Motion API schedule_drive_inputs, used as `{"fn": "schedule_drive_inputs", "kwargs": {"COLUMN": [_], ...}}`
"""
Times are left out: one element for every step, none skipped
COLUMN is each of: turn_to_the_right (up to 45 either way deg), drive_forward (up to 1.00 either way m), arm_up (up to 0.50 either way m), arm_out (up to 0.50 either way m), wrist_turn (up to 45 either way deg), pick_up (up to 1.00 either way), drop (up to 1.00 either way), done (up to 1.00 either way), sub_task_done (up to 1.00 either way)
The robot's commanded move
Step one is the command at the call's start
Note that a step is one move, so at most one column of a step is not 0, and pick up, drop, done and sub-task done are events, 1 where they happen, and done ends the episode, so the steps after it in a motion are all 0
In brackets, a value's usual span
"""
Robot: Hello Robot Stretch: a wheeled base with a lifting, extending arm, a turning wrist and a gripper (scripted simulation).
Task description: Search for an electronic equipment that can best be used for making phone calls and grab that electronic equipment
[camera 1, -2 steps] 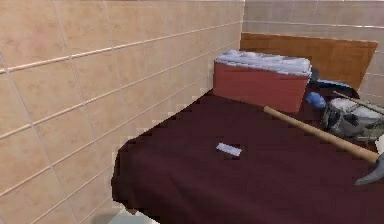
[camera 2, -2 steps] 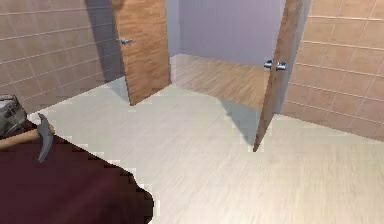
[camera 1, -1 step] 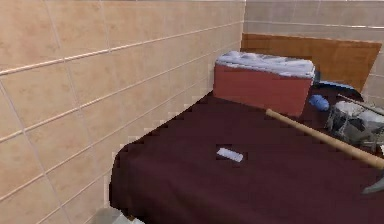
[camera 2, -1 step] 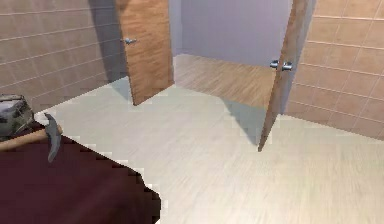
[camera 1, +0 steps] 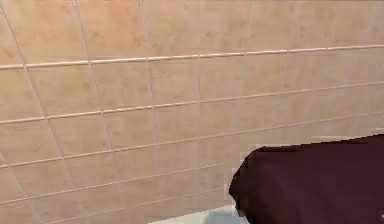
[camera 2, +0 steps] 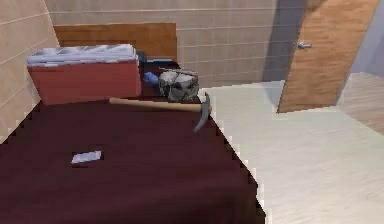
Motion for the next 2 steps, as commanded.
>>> {"fn": "schedule_drive_inputs", "kwargs": {"turn_to_the_right": [-33.0, 45.0], "drive_forward": [0.00, 0.00], "arm_up": [0.00, 0.00], "arm_out": [0.00, 0.00], "wrist_turn": [0.0, 0.0], "pick_up": [0.00, 0.00], "drop": [0.00, 0.00], "done": [0.00, 0.00], "sub_task_done": [0.00, 0.00]}}
